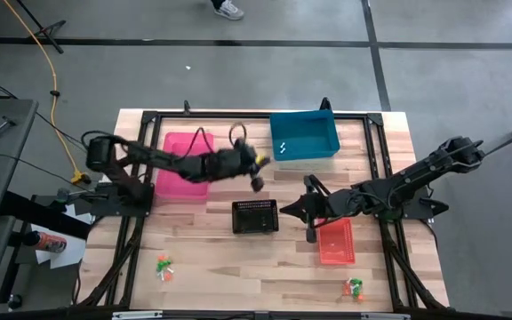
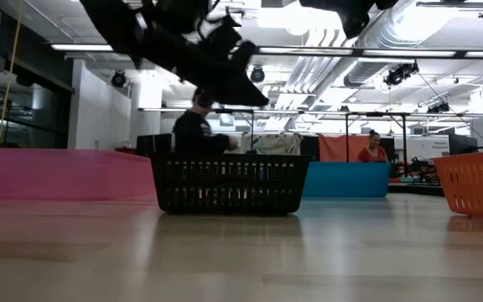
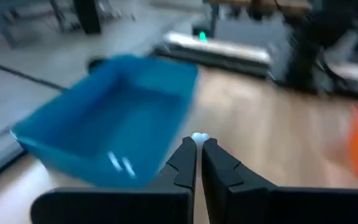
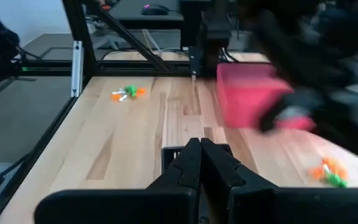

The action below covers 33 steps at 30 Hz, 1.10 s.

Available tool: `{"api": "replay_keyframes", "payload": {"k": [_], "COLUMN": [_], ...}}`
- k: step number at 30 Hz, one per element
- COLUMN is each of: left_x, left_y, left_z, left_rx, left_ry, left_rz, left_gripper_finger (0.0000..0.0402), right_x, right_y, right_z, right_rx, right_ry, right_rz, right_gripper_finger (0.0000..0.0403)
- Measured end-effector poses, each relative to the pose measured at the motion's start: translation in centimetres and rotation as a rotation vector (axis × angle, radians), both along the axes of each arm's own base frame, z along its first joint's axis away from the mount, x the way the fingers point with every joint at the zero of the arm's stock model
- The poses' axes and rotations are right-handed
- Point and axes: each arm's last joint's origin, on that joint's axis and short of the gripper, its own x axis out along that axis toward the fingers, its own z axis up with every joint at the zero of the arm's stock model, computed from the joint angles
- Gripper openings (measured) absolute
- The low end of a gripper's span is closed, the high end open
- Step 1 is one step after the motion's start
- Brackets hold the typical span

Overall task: Sort Halloween decoration
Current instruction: Put the white bone toy into the blue bin

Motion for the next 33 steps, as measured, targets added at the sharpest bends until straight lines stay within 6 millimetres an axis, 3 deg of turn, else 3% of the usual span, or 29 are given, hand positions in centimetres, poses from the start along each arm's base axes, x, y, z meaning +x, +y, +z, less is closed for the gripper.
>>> {"api": "replay_keyframes", "payload": {"k": [6, 11, 17, 21, 33], "left_x": [2.1, 5.1, 8.7, 9.8, 10.0], "left_y": [7.4, 10.2, 11.1, 11.3, 11.3], "left_z": [0.2, 0.4, -0.3, -1.4, -2.2], "left_rx": [-0.057, -0.124, -0.152, -0.159, -0.151], "left_ry": [-0.133, -0.069, 0.062, 0.108, 0.129], "left_rz": [0.066, 0.027, 0.024, 0.022, 0.050], "left_gripper_finger": [0.0001, 0.0001, 0.0001, 0.0001, 0.0029], "right_x": [0.0, 0.0, 0.0, 0.0, 0.0], "right_y": [0.4, 0.4, 0.4, 0.4, 0.4], "right_z": [0.5, 0.4, 0.5, 0.5, 0.4], "right_rx": [-0.049, -0.057, -0.059, -0.046, -0.042], "right_ry": [-0.047, -0.047, -0.048, -0.048, -0.046], "right_rz": [0.032, 0.032, 0.034, 0.031, 0.029], "right_gripper_finger": [0.0000, 0.0000, 0.0000, 0.0000, 0.0000]}}
